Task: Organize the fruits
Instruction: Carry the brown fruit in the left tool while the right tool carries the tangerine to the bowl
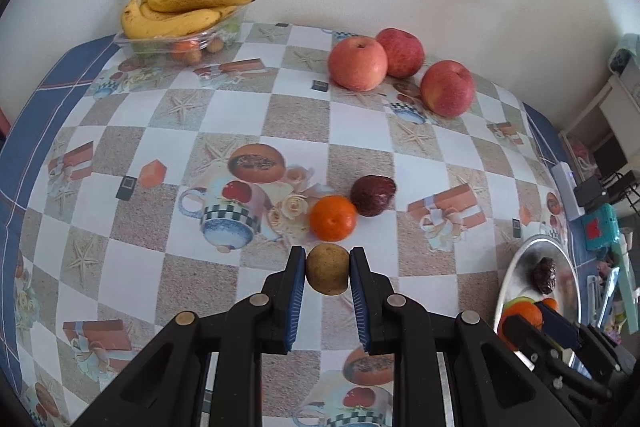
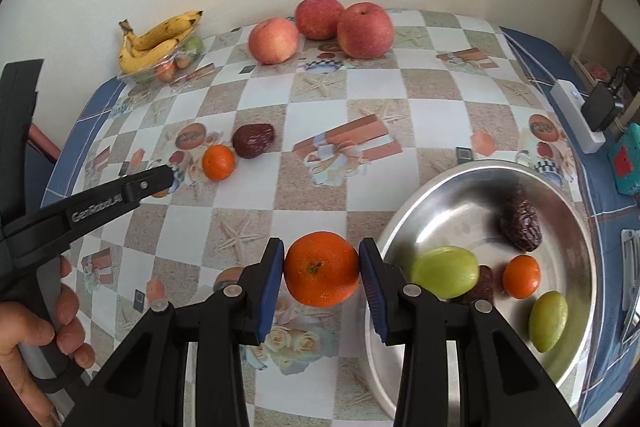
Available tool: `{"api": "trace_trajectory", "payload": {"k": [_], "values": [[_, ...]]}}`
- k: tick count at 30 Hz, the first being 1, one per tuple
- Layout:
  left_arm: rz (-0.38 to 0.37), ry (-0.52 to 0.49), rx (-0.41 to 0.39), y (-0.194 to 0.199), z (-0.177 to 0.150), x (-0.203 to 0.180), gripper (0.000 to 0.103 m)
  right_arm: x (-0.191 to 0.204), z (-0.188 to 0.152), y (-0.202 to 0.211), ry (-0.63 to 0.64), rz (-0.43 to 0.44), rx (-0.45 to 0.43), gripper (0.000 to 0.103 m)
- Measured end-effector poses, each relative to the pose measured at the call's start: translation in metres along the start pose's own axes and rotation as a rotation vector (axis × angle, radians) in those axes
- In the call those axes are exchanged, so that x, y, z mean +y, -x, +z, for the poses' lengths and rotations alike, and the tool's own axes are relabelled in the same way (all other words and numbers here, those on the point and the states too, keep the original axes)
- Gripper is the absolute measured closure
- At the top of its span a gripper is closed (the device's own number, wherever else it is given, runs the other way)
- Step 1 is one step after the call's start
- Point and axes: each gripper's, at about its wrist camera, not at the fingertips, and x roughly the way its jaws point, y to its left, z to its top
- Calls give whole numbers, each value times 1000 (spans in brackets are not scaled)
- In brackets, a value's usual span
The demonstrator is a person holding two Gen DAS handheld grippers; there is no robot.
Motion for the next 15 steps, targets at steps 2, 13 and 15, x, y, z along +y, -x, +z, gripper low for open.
{"api": "trace_trajectory", "payload": {"k": [2,13,15], "values": [[-10,-20,2,1,-2,-9,79,-10,1,2,-20,-11,-6,63],[-111,-148,43,1,-19,-68,79,-79,-2,7,-213,-53,-13,63],[-137,-175,57,0,-23,-79,79,-95,-4,6,-262,-65,-9,63]]}}
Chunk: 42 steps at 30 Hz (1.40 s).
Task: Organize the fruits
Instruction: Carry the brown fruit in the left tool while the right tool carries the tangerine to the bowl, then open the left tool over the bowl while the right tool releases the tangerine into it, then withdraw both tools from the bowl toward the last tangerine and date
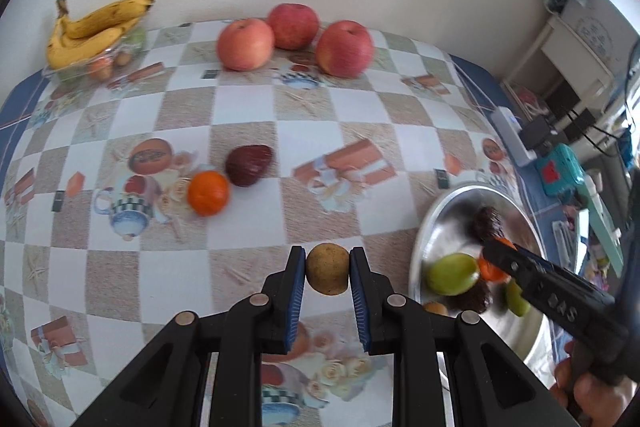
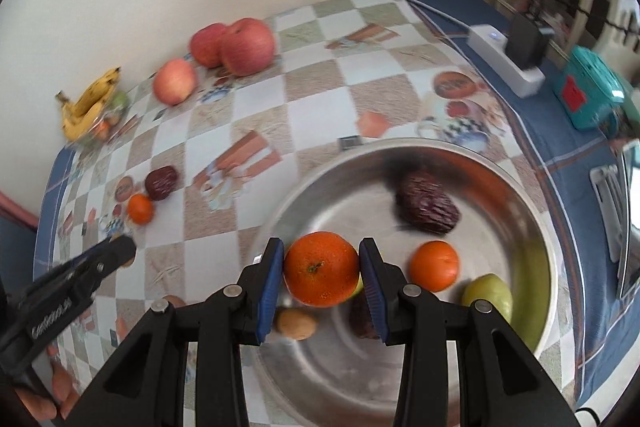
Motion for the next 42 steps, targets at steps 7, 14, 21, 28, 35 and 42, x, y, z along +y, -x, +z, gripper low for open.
{"api": "trace_trajectory", "payload": {"k": [7,14,21,28,35,42], "values": [[-71,-126,53,-6,-14,-51,79,-47,3,0,-139,-44,-1,63],[-108,-214,77,-10,-26,-83,77,-56,3,4,-162,-52,-10,62],[-106,-203,84,-12,-26,-79,77,-53,5,11,-150,-51,-29,62],[-42,-132,91,-20,-22,-59,62,-54,5,8,-150,-50,-21,62],[97,-33,51,-21,-14,-24,28,-48,3,3,-130,-45,-1,62],[234,118,-1,-13,-6,25,8,-29,1,1,-67,-42,10,62]]}}
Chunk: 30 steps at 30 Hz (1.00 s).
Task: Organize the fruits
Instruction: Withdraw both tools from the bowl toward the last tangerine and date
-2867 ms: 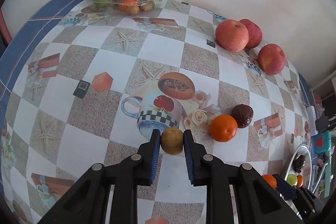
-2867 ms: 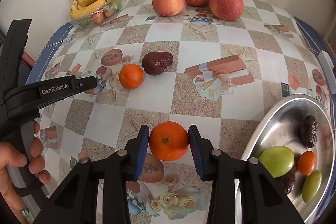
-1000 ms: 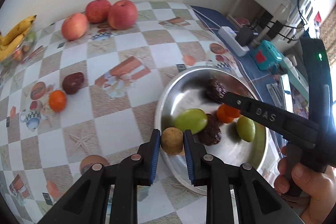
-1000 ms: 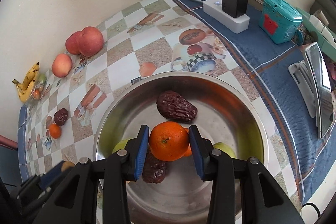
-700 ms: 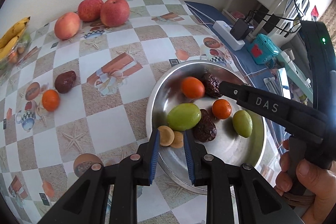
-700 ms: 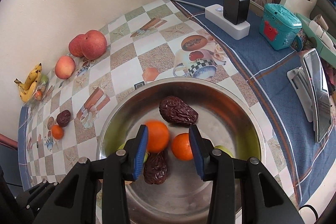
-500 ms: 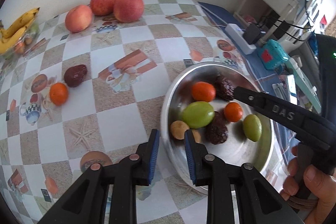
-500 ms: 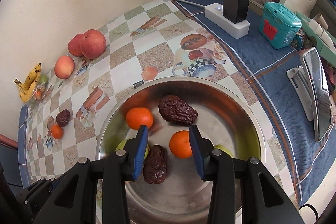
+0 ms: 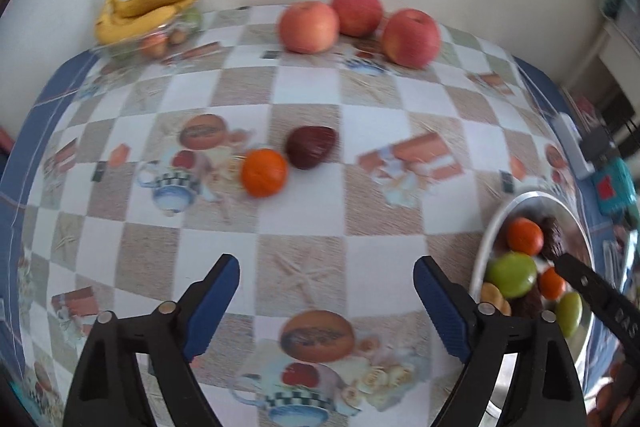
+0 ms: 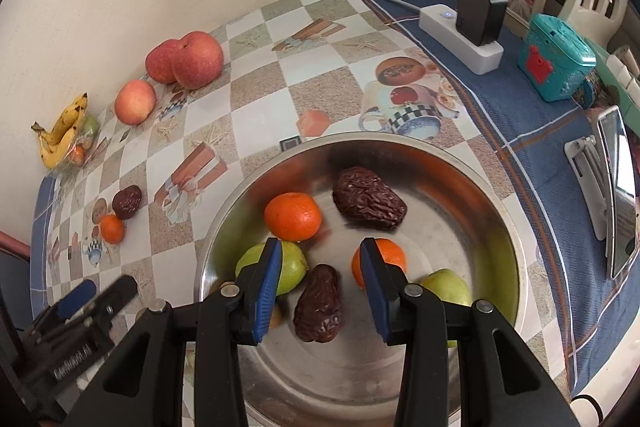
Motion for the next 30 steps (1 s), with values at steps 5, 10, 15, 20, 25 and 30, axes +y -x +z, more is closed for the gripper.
{"api": "trace_trajectory", "payload": {"k": [5,10,15,20,25,30], "values": [[35,92,-24,3,8,29,4,17,-2,1,54,16,2,62],[52,160,-48,9,12,49,4,27,-3,2,85,20,0,62],[83,192,-58,8,11,57,0,28,-4,1,90,12,-1,40],[115,177,-40,2,8,57,0,30,-5,-4,105,3,7,14],[138,162,-33,-1,8,57,0,34,-8,-10,132,-2,26,14],[127,145,-19,-6,7,55,0,35,-9,-12,137,-9,24,14]]}}
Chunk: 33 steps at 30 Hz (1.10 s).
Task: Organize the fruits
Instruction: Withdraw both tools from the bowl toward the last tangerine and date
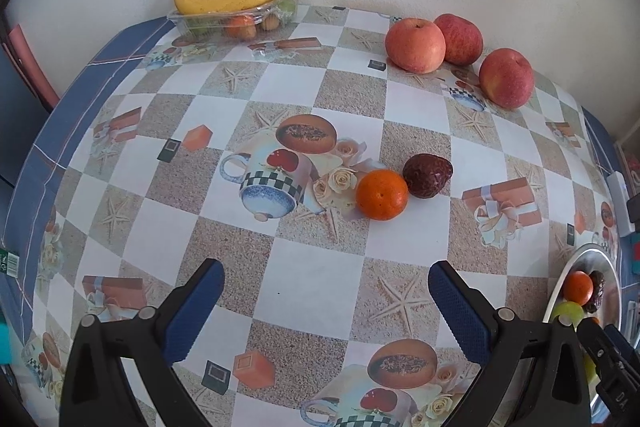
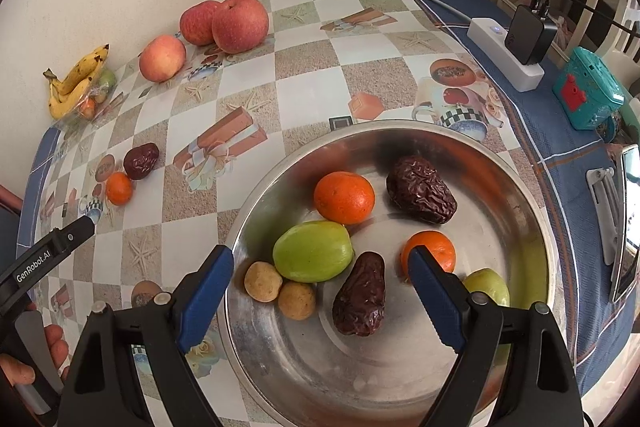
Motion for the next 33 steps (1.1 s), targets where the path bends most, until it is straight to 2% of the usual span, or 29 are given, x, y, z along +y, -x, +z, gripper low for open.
{"api": "trace_trajectory", "payload": {"k": [6,10,15,21,23,25,28,30,33], "values": [[8,-41,-40,5,4,-7,0,5,1,3,6,9,-20,14],[-1,-60,-91,11,9,-13,0,14,6,12,20,46,-76,14],[54,-98,-126,16,15,-21,0,29,8,18,49,80,-113,14],[106,-64,-112,12,19,-19,0,48,6,9,112,65,-91,14],[98,-55,-97,6,20,-15,0,54,4,6,132,68,-81,14],[78,-42,-45,-6,21,-11,0,61,3,3,148,78,-76,14],[30,20,11,-21,22,3,0,70,3,0,161,117,-73,14],[-6,65,12,-25,23,14,0,76,4,-2,168,134,-72,14],[-18,91,-27,-25,29,26,0,84,7,-5,180,151,-75,14]]}}
